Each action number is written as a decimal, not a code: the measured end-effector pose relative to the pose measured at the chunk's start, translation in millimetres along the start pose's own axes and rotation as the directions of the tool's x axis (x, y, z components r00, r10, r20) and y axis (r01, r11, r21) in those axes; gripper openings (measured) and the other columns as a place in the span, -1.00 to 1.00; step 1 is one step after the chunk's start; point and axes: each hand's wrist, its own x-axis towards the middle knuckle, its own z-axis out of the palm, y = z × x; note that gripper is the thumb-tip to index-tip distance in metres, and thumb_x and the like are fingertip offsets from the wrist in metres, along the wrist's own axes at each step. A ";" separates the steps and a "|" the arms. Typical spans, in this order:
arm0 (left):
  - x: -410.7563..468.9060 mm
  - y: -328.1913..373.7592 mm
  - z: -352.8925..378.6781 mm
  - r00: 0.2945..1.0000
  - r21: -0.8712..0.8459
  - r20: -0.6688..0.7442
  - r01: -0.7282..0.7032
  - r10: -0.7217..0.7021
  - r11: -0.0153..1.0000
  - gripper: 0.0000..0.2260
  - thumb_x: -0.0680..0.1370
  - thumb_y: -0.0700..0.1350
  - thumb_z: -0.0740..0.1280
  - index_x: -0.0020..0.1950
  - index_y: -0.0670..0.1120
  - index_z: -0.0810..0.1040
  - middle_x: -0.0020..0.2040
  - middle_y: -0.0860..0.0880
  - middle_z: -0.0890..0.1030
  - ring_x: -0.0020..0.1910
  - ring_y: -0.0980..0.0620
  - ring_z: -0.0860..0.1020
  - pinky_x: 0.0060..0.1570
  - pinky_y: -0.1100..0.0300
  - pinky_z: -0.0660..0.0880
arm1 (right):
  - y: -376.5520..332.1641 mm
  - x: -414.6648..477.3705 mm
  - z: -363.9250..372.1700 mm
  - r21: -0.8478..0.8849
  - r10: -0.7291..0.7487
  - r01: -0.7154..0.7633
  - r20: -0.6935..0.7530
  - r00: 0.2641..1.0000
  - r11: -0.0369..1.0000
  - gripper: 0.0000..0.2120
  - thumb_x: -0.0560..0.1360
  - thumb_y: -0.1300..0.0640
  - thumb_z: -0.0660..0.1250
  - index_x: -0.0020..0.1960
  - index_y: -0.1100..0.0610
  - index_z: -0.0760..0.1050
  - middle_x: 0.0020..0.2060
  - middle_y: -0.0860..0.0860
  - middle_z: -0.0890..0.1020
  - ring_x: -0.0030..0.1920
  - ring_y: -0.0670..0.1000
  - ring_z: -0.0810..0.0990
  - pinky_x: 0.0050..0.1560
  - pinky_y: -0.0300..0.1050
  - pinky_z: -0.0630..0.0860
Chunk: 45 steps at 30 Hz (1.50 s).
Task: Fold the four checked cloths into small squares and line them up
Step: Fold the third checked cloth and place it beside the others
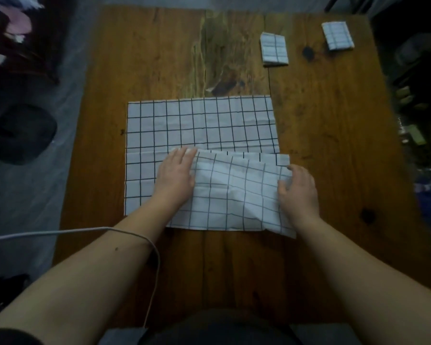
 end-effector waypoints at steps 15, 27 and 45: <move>-140.6 20.5 31.6 0.997 0.003 0.072 0.000 0.000 1.000 -0.49 0.63 -0.14 0.26 0.57 0.00 0.26 0.60 -0.01 0.23 0.60 0.00 0.08 0.53 0.10 -0.05 | 58.1 -116.6 -4.6 0.250 0.116 -0.159 0.177 0.977 0.955 -0.29 0.52 0.27 0.29 0.53 -0.20 0.15 0.34 0.00 0.42 0.25 0.00 0.42 0.22 0.07 0.50; -144.0 24.5 49.9 0.982 0.014 0.185 -0.031 0.028 0.999 -0.51 0.65 -0.07 0.20 0.60 0.05 0.22 0.63 0.00 0.14 0.61 0.00 0.02 0.57 0.06 -0.04 | 51.7 -90.4 -2.7 0.494 0.149 -0.258 0.250 0.957 0.830 -0.47 0.56 0.32 0.30 0.45 -0.05 0.32 -0.01 -0.11 0.56 0.01 -0.03 0.59 -0.04 -0.06 0.61; -142.6 36.1 52.7 0.976 0.078 0.215 -0.061 0.043 0.995 -0.50 0.66 -0.03 0.18 0.60 0.09 0.19 0.63 0.01 0.12 0.62 -0.01 -0.01 0.59 -0.02 -0.01 | 64.6 -82.9 -14.0 0.398 0.310 -0.314 0.076 0.948 0.862 -0.72 0.66 -0.01 0.22 0.33 0.04 0.40 -0.14 -0.11 0.52 -0.10 -0.04 0.55 -0.21 -0.17 0.44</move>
